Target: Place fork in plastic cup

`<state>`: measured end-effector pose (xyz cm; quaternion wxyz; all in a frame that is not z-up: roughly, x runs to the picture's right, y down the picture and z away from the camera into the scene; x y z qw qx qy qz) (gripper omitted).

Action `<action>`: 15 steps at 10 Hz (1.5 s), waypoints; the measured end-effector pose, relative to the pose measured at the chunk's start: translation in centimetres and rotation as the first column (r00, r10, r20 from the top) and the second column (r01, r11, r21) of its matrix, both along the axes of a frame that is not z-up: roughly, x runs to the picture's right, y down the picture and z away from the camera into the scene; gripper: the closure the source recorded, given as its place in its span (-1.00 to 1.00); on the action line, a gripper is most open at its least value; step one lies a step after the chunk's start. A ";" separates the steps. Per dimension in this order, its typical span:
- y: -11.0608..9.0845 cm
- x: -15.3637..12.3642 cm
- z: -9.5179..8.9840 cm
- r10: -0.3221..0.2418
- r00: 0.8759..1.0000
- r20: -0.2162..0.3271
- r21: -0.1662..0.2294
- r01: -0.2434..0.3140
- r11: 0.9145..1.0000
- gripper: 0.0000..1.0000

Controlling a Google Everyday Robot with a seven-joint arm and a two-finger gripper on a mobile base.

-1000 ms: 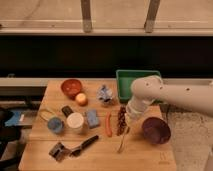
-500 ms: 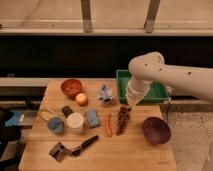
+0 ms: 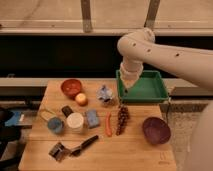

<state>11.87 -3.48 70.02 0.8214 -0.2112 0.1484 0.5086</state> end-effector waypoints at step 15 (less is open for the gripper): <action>-9.5 -21.9 2.1 -0.319 0.905 0.280 0.184 0.276 0.943 1.00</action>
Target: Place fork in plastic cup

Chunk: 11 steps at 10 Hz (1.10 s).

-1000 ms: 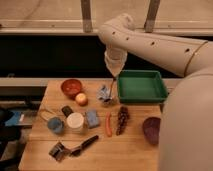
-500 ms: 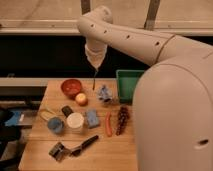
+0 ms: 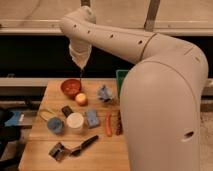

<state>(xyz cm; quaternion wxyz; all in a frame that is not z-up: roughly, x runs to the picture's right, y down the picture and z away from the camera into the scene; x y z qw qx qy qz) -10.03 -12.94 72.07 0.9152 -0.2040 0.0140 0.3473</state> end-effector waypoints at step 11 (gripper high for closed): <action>1.2 -1.9 -1.4 -0.042 0.998 0.036 0.023 0.041 0.999 1.00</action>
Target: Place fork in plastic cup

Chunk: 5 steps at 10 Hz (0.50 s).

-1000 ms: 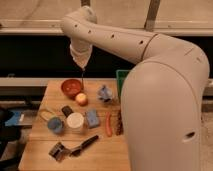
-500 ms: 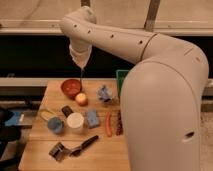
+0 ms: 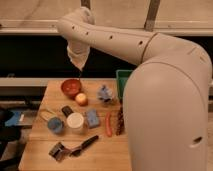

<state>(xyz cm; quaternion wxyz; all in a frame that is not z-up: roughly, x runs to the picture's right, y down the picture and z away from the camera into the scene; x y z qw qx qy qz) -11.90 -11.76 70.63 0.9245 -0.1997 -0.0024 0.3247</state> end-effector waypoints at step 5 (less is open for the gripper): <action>2.0 -3.2 -2.5 -0.021 0.995 0.100 0.021 0.019 1.000 1.00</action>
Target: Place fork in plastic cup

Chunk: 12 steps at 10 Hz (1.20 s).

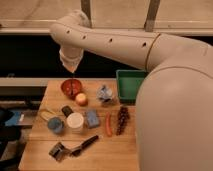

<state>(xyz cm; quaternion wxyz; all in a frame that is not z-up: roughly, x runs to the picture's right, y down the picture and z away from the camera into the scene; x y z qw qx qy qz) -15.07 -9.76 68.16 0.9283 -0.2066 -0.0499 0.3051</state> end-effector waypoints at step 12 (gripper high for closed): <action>12.0 -7.4 -2.0 -0.138 0.975 0.176 -0.153 0.165 0.974 1.00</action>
